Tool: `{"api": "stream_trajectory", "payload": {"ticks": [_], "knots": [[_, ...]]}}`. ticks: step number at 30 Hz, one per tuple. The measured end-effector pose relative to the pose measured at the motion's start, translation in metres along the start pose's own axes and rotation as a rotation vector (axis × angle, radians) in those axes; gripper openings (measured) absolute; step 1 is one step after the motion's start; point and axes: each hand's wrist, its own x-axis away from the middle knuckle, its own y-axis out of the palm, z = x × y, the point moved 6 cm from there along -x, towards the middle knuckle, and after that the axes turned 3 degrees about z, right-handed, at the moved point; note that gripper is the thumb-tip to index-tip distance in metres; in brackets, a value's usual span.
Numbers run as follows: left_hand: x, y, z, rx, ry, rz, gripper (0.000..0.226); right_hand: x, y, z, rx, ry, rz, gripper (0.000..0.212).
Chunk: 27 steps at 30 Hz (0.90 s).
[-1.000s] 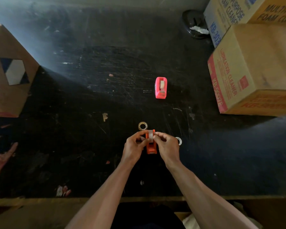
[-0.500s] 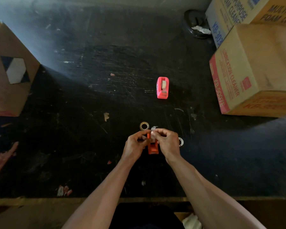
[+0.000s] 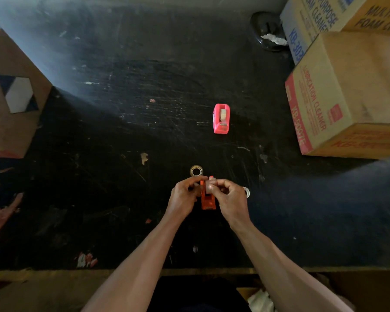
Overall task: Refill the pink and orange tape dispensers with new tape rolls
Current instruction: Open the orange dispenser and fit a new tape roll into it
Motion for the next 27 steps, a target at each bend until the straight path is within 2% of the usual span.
{"api": "stream_trajectory", "payload": {"ticks": [3,23,27], "knots": [[0.0,0.0,0.002,-0.039,0.036,0.012,0.028,0.007,-0.001,0.002,0.044,-0.059,0.034,0.016],[-0.003,0.0,0.001,-0.072,-0.009,0.035,0.03,0.04,-0.01,0.025,0.391,-0.302,0.018,0.02],[-0.002,0.001,0.001,-0.059,-0.031,0.031,0.03,0.043,-0.006,0.024,0.489,-0.449,-0.025,0.018]]}}
